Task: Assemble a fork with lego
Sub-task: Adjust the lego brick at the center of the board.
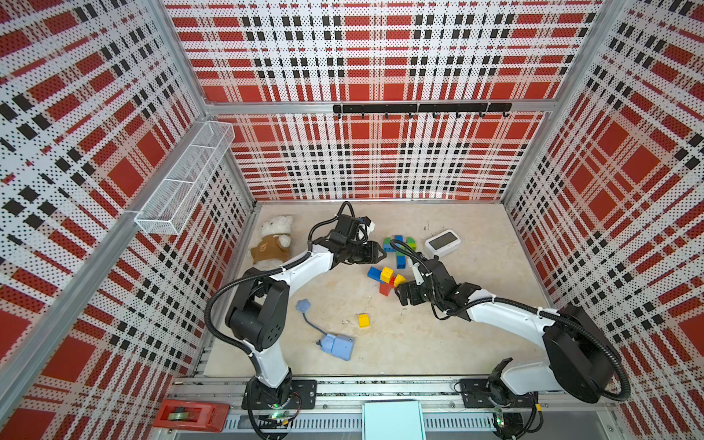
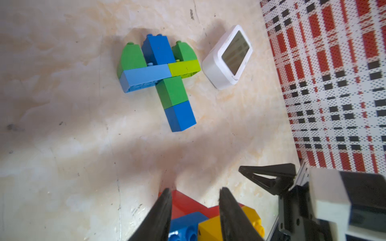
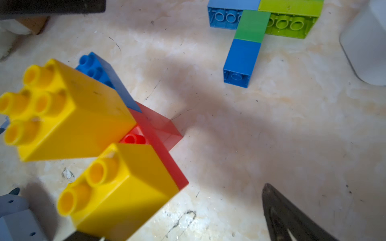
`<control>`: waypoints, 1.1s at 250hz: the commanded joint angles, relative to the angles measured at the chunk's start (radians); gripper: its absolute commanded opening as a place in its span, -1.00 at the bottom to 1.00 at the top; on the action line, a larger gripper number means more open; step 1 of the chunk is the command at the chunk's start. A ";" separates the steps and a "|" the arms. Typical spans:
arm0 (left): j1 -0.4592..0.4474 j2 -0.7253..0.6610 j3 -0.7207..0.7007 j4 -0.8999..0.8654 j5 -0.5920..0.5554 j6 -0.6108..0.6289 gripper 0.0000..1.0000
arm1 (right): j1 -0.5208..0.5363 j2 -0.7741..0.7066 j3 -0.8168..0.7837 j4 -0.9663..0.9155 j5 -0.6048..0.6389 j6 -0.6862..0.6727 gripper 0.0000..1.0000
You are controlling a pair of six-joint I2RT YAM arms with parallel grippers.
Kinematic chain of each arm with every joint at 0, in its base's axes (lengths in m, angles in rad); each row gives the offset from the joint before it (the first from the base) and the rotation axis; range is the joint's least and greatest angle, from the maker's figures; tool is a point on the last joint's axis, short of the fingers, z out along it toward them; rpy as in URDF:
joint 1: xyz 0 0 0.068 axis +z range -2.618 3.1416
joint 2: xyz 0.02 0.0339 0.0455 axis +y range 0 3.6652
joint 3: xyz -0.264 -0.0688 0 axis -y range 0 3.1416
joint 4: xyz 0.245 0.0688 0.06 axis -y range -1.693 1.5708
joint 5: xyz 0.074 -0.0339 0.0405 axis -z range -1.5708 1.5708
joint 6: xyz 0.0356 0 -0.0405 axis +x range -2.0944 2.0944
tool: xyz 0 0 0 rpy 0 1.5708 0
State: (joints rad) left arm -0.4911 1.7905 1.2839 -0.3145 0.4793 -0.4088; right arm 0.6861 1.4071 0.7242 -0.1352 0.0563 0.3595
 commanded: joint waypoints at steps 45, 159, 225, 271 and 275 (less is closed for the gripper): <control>-0.027 0.020 0.020 -0.172 -0.108 0.062 -0.28 | -0.003 0.004 0.031 0.003 0.106 0.055 0.94; -0.054 -0.115 -0.173 -0.114 -0.091 -0.010 -0.31 | -0.071 0.057 0.081 0.052 0.076 0.039 0.95; -0.099 -0.150 -0.239 -0.050 -0.078 -0.065 -0.22 | -0.130 0.097 0.121 0.095 0.002 -0.028 0.96; -0.125 -0.167 -0.272 -0.013 -0.087 -0.104 -0.11 | -0.164 0.135 0.159 0.118 -0.124 -0.102 0.96; -0.126 -0.167 -0.276 -0.007 -0.087 -0.107 -0.10 | -0.167 0.139 0.163 0.119 -0.133 -0.105 0.96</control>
State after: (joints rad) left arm -0.6018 1.6615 1.0283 -0.3771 0.3920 -0.4755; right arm 0.5354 1.5158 0.8448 -0.0757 0.0273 0.3252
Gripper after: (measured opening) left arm 0.433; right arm 0.982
